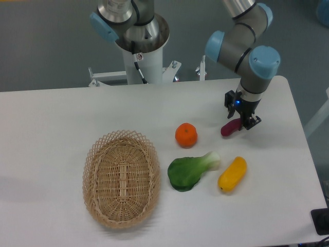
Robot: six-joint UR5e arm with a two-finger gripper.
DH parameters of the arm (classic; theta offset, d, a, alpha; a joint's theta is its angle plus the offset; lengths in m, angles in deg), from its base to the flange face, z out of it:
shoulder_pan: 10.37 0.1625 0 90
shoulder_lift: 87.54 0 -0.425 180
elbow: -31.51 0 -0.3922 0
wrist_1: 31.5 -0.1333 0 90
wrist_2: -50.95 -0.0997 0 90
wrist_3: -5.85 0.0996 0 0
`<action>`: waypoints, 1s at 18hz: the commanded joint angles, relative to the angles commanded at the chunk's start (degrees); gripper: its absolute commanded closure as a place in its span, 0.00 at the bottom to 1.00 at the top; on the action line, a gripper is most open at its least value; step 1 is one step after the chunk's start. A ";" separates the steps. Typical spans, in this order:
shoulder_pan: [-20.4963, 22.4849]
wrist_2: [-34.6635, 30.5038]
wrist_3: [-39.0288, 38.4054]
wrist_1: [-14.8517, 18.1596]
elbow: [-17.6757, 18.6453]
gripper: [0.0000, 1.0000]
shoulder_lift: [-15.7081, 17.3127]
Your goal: Place the sweet potato on the table
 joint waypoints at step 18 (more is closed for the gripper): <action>-4.48 4.39 -16.43 13.01 -20.22 0.00 1.32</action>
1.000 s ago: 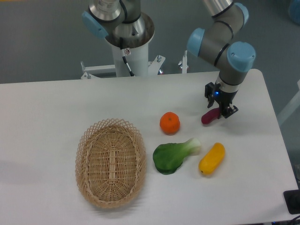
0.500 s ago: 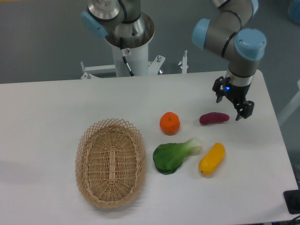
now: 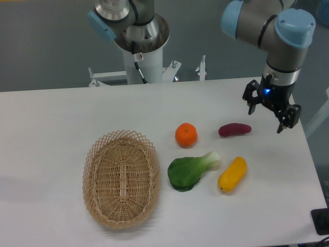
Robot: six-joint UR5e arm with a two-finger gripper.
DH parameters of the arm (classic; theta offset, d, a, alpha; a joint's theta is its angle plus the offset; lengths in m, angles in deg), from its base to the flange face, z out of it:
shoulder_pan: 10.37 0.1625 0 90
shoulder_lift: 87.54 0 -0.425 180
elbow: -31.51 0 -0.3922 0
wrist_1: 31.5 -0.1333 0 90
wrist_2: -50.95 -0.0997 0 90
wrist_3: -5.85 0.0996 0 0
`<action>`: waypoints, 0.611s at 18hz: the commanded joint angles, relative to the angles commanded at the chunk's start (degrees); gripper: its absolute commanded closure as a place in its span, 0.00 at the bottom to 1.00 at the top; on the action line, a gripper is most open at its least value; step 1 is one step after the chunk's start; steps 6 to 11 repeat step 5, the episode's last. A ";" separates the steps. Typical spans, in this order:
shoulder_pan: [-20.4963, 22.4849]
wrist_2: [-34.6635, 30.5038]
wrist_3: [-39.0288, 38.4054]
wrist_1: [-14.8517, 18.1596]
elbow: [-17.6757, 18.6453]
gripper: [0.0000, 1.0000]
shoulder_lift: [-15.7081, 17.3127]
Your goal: Place the sweet potato on the table
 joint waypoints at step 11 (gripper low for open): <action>-0.09 0.09 -0.09 -0.18 0.00 0.00 -0.18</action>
